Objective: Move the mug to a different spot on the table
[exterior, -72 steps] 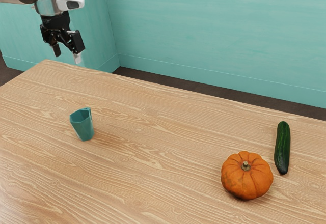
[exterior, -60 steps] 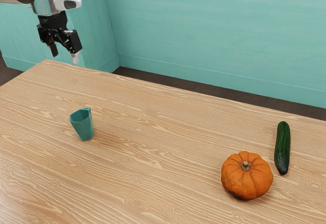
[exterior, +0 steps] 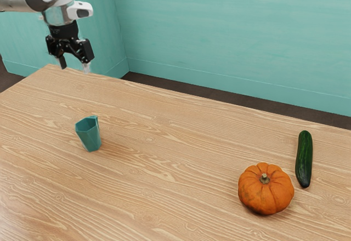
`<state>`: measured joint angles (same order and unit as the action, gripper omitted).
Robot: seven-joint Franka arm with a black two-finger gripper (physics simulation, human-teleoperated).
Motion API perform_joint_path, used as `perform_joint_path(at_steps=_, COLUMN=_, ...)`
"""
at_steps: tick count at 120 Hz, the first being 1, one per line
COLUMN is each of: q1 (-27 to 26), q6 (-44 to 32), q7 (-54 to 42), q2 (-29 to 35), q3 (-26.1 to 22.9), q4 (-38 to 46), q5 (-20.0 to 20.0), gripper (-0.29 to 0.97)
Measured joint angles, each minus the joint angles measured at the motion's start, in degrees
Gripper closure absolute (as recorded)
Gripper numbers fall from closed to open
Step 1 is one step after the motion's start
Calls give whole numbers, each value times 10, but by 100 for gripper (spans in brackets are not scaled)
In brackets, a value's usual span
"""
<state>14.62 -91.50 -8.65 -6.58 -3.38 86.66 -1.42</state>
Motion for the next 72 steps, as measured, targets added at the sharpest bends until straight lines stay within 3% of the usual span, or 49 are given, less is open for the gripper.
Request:
perform_joint_path(at_steps=13, q1=-11, q6=0, q7=35, q2=-30, q3=0, q4=-2, q5=18, gripper=0)
perform_joint_path(at_steps=36, q1=16, q6=-1, q7=94, q2=-66, q3=2, q4=2, q5=45, gripper=0)
perform_joint_path(at_steps=72, q1=37, q6=-27, q7=157, q2=-125, q3=2, q4=5, q5=48, gripper=0)
